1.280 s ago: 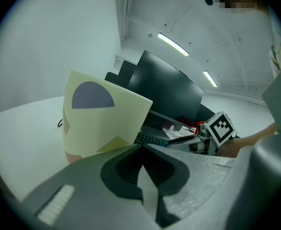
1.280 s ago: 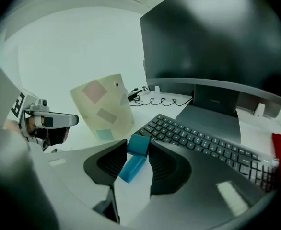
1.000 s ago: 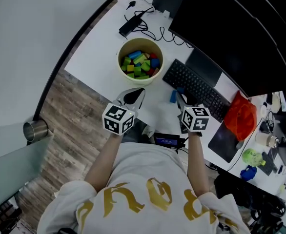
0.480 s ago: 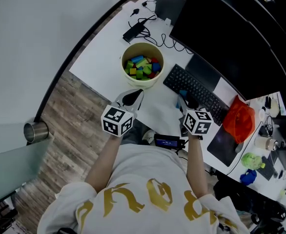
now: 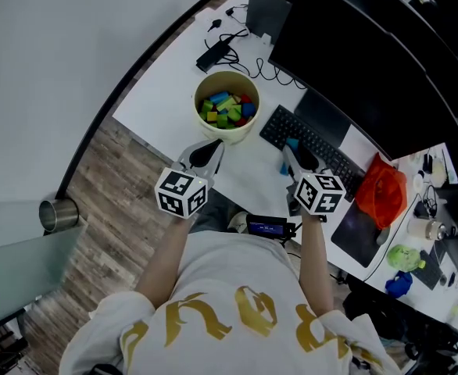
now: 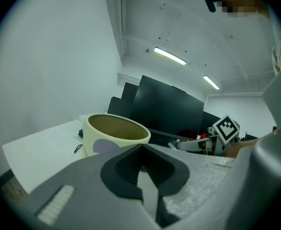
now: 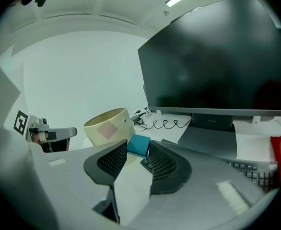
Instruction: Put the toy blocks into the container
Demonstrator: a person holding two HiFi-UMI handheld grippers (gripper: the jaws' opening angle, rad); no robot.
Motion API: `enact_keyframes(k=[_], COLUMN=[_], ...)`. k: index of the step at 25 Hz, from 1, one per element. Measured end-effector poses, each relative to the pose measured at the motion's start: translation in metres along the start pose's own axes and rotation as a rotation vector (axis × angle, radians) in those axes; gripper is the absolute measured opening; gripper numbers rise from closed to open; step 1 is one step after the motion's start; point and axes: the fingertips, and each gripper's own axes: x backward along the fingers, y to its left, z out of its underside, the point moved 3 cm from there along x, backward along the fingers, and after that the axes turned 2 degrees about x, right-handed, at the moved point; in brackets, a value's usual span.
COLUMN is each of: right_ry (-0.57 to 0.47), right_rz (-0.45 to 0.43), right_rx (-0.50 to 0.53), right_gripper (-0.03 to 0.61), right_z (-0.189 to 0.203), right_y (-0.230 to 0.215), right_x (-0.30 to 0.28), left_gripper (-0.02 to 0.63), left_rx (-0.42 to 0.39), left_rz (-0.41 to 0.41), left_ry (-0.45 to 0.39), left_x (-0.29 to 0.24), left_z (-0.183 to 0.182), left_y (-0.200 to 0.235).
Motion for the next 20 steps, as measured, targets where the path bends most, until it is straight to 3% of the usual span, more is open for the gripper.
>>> enact_keyframes(k=[13, 20], right_ry=[-0.083, -0.132], right_rz=[-0.09, -0.143], right_rx=[0.033, 0.061], right_gripper=[0.169, 0.169], right_z=[-0.043, -0.068], right_y=[0.031, 0.052], right_x=[0.001, -0.009], left_gripper=[0.006, 0.006], left_rx=[-0.009, 0.03], left_rz=[-0.074, -0.099], left_ry=[-0.105, -0.189], left_x=[0.02, 0.03], left_z=[-0.032, -0.051], left_y=[0.014, 0.029])
